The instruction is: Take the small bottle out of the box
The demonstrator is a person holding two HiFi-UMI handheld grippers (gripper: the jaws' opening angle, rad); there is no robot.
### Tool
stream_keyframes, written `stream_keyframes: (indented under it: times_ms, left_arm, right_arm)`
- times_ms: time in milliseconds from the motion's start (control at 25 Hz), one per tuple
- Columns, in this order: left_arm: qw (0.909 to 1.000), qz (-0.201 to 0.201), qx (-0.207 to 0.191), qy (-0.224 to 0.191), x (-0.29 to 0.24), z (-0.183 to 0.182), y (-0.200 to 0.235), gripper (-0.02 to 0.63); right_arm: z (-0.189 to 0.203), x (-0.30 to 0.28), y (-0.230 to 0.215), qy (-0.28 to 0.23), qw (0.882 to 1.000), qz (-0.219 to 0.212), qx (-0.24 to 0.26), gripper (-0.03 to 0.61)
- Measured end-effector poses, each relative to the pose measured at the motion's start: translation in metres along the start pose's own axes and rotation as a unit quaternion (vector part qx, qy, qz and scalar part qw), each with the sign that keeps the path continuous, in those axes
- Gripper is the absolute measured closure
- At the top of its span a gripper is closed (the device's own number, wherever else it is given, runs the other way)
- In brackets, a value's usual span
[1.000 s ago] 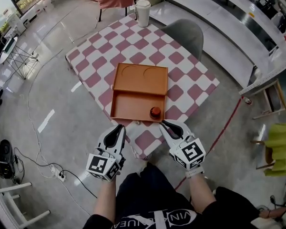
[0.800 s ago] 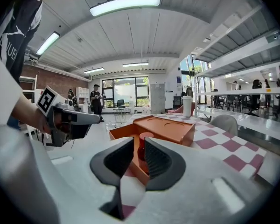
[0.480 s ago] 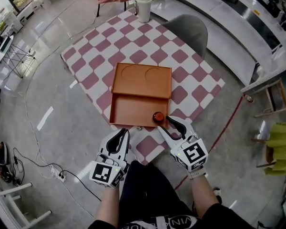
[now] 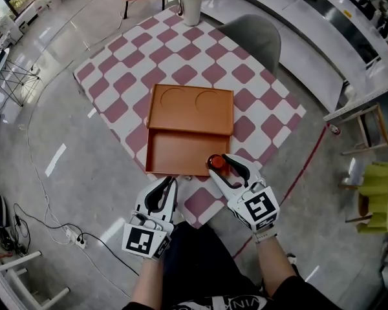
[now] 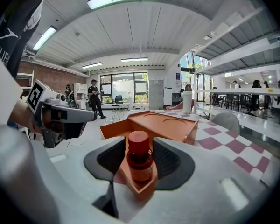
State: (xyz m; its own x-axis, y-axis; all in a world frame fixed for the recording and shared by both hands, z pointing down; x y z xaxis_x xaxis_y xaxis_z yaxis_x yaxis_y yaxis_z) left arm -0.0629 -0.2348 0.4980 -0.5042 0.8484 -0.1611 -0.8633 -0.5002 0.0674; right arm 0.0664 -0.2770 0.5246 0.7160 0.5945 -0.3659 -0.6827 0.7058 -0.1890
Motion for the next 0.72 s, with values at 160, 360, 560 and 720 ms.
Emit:
stream_keyframes:
  times_ms: [160, 360, 560, 720]
  left_arm:
    - [1.0000, 0.004, 0.006, 0.005, 0.000, 0.005, 0.000, 0.581]
    - [0.9999, 0.001, 0.010, 0.008, 0.001, 0.009, 0.004, 0.581]
    - [0.9998, -0.002, 0.016, 0.011, 0.003, 0.013, 0.009, 0.581]
    - [0.9996, -0.011, 0.022, 0.012, 0.006, 0.014, 0.014, 0.581]
  right_arm:
    - [0.003, -0.003, -0.002, 0.002, 1.000, 0.005, -0.001, 0.413]
    - [0.001, -0.005, -0.002, -0.004, 1.000, 0.013, 0.004, 0.413]
    - [0.001, -0.008, -0.003, -0.005, 1.000, 0.018, 0.011, 0.428]
    - [0.001, -0.008, -0.003, 0.000, 1.000, 0.020, 0.012, 0.431]
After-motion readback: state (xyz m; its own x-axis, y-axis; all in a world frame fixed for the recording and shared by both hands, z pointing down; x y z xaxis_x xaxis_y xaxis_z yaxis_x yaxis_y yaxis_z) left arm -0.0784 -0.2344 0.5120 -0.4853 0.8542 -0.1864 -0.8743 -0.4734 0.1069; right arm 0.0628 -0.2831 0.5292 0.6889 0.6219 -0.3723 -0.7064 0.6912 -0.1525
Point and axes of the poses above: the fingertips, and each gripper's own axes: x backward along the fingers, y to its left, z out of its underside, the point moved 2 cm from there along x, backward along the fingers, and after that the axes turned 10 degrees about -x, right-handed, at the moved point
